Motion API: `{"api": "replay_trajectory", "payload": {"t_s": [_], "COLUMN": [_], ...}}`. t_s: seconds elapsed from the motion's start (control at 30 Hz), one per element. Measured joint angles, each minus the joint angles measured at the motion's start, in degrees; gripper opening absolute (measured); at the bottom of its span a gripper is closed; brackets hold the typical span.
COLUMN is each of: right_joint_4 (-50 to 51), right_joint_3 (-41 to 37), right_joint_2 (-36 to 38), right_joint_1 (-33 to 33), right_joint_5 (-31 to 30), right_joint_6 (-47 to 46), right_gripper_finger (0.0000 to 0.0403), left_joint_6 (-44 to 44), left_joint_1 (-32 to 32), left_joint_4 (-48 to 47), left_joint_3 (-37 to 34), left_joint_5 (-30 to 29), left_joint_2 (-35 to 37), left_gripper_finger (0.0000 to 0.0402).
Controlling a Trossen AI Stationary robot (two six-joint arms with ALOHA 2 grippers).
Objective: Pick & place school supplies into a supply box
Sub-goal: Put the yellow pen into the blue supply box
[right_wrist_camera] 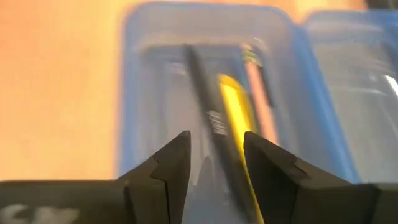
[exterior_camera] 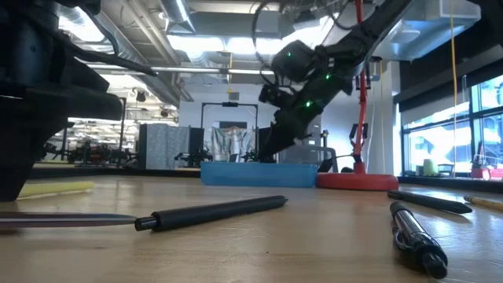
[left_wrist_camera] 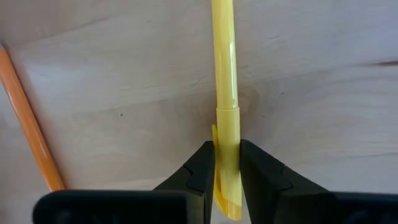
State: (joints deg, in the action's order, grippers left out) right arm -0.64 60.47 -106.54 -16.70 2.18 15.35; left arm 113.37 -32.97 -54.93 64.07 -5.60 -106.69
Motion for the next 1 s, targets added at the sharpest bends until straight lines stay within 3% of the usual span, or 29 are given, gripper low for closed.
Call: {"api": "replay_trajectory", "payload": {"t_s": [0.33,0.53,0.83,1.0], "right_joint_4": [15.06,20.86,19.69,20.52], "right_joint_3": [0.02,0.02,0.04,0.04], "right_joint_2": [3.37,3.38,3.77,5.17], "right_joint_1": [6.20,9.84,14.82,15.86], "right_joint_5": [5.55,6.02,7.46,7.45], "right_joint_6": [0.28,-1.45,-3.30,-7.22], "right_gripper_finger": [0.0154,0.0154,0.0154,0.0154], "left_joint_6": [-6.57,-15.49,-46.99,-66.24], "left_joint_1": [0.70,4.30,16.70,25.64], "left_joint_4": [-0.45,-0.56,0.20,6.40], "left_joint_3": [-0.18,-0.26,-0.22,-0.17], "left_joint_5": [-0.97,-8.75,-21.58,-26.15], "left_joint_2": [0.59,4.47,10.59,12.06], "left_gripper_finger": [0.0053,0.0054,0.0054,0.0053]}}
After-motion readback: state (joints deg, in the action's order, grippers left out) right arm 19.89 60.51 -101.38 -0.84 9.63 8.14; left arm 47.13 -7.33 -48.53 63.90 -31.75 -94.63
